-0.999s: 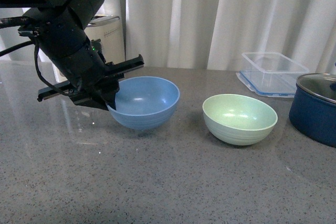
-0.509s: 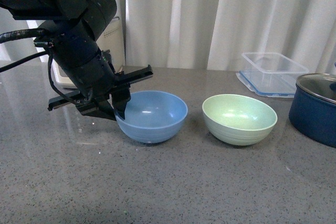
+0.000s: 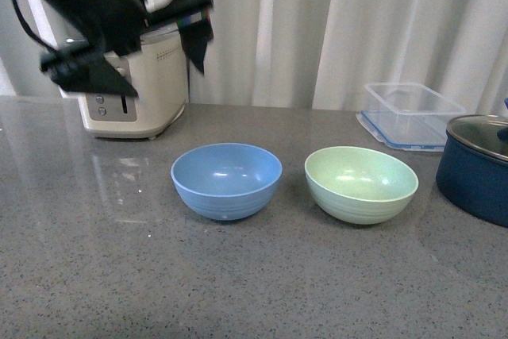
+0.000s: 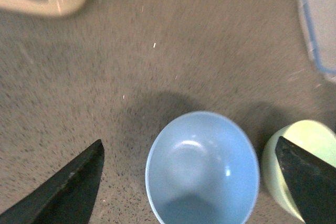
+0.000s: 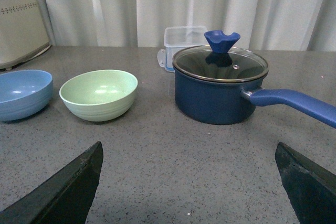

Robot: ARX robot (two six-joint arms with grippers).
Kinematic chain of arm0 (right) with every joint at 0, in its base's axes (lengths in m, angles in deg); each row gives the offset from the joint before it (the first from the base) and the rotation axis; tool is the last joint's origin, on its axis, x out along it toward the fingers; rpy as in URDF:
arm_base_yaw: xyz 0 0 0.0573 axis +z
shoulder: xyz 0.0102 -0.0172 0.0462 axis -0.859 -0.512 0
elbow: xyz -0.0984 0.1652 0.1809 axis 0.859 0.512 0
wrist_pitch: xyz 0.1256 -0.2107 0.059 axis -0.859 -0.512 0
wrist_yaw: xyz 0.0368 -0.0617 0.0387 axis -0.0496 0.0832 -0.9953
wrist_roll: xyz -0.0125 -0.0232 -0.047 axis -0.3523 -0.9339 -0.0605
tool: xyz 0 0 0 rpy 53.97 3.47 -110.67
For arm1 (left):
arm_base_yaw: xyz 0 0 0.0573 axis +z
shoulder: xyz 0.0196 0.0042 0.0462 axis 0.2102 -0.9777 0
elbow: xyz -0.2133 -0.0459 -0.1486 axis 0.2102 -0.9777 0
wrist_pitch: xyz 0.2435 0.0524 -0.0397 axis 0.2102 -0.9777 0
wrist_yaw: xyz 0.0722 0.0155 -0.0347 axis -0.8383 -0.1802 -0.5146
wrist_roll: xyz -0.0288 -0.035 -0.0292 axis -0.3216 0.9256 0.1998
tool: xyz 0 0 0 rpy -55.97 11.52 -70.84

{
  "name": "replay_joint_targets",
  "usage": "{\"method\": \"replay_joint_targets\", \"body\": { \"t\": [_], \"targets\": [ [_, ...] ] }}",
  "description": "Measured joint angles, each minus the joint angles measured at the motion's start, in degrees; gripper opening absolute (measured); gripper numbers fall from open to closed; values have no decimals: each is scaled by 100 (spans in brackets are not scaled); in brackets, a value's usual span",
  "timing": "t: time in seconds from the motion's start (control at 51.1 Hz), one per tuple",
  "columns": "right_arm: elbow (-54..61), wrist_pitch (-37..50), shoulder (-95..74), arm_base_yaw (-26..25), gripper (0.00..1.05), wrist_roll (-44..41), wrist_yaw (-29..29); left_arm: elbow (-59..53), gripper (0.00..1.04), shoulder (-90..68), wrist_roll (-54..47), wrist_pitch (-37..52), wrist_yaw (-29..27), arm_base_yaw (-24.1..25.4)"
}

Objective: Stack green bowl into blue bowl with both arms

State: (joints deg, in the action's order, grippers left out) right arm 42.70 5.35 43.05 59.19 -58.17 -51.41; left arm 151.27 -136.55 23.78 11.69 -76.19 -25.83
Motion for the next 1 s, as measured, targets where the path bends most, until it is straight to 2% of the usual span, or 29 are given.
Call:
{"method": "replay_joint_targets", "body": {
  "t": [0.02, 0.059, 0.098, 0.118, 0.176, 0.255, 0.274, 0.294, 0.372, 0.548, 0.999],
  "targets": [
    [0, 0, 0, 0, 95, 0, -2, -101, 98, 205, -168, 247, -166, 0],
    [0, 0, 0, 0, 95, 0, -2, -616, 91, 568, -605, 1329, -713, 4],
    [0, 0, 0, 0, 95, 0, -2, -997, 86, 835, -872, 2041, -992, 28],
    [0, 0, 0, 0, 95, 0, -2, -1397, 82, 988, -1073, 2728, -1167, 50],
    [0, 0, 0, 0, 95, 0, -2, -2234, 73, 1368, -1460, 3886, -1196, 116],
    [0, 0, 0, 0, 95, 0, 0, -3174, 63, 1714, -1731, 4889, -1132, 210],
    [0, 0, 0, 0, 95, 0, 0, -3604, 57, 1845, -1825, 5241, -1099, 260],
    [0, 0, 0, 0, 95, 0, 0, -3740, 55, 1884, -1847, 5342, -1080, 275],
    [0, 0, 0, 0, 95, 0, -2, -4992, 36, 2264, -1993, 5989, -938, 450],
    [0, 0, 0, 0, 95, 0, -2, -6297, 4, 3034, -2057, 6524, -730, 664],
    [0, 0, 0, 0, 95, 0, -2, -7971, 4, 4325, -2098, 6841, -299, 1064]
  ]
}}
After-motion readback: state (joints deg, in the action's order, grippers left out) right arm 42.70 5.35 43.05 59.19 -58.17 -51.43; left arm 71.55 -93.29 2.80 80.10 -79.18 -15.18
